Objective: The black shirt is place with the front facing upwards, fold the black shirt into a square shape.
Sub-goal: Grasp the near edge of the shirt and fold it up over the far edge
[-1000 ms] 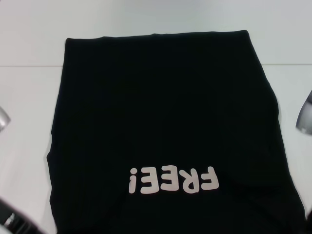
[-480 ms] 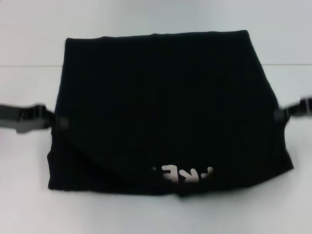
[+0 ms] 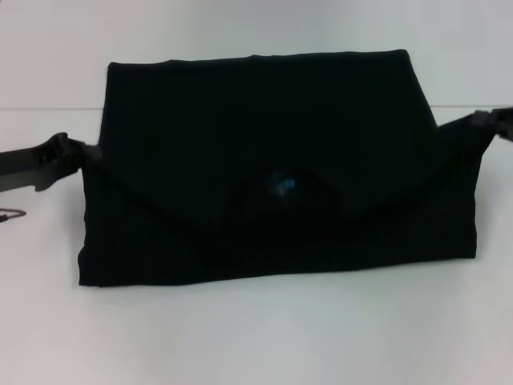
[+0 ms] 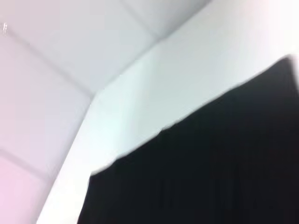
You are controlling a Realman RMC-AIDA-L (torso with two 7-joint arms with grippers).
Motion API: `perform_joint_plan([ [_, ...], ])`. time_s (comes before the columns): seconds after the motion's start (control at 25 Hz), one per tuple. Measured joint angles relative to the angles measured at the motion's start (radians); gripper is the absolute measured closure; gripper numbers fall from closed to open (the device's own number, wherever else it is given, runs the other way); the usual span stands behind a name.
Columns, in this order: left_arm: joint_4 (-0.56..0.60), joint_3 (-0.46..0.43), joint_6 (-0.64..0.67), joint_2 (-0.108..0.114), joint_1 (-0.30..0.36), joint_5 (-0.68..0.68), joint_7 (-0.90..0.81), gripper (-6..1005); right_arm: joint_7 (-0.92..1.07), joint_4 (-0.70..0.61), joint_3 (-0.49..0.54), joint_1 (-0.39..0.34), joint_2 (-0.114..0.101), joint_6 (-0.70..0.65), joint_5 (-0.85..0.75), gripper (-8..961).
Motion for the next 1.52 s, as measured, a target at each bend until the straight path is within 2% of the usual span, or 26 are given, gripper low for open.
perform_joint_plan([
  [0.24, -0.006, -0.002, -0.096, -0.013, -0.019, -0.077, 0.040, 938, -0.072, 0.007, -0.004, -0.006, 0.027, 0.083, 0.090, 897],
  [0.56, -0.036, 0.011, -0.206, -0.029, -0.050, -0.131, 0.097, 925, -0.167, 0.053, -0.023, 0.059, 0.059, 0.250, 0.094, 895],
  [0.6, -0.045, 0.016, -0.254, -0.044, -0.066, -0.131, 0.119, 923, -0.175, 0.053, -0.031, 0.066, 0.064, 0.276, 0.094, 895],
  [0.64, -0.046, 0.016, -0.259, -0.045, -0.067, -0.130, 0.122, 921, -0.185, 0.053, -0.043, 0.074, 0.072, 0.305, 0.093, 895],
  [0.84, -0.048, 0.045, -0.378, -0.086, -0.085, -0.133, 0.176, 913, -0.278, 0.063, -0.092, 0.098, 0.108, 0.454, 0.096, 894],
  [1.04, -0.041, 0.069, -0.501, -0.138, -0.099, -0.134, 0.202, 905, -0.418, 0.075, -0.110, 0.114, 0.142, 0.512, 0.098, 893],
  [1.16, -0.039, 0.069, -0.535, -0.156, -0.104, -0.136, 0.235, 900, -0.462, 0.074, -0.110, 0.114, 0.157, 0.537, 0.115, 892],
  [1.4, -0.052, 0.061, -0.541, -0.160, -0.097, -0.154, 0.264, 890, -0.475, 0.068, -0.106, 0.091, 0.157, 0.522, 0.152, 657],
  [1.52, -0.054, 0.061, -0.515, -0.148, -0.075, -0.176, 0.245, 781, -0.476, 0.064, -0.099, 0.057, 0.144, 0.464, 0.220, 597],
])
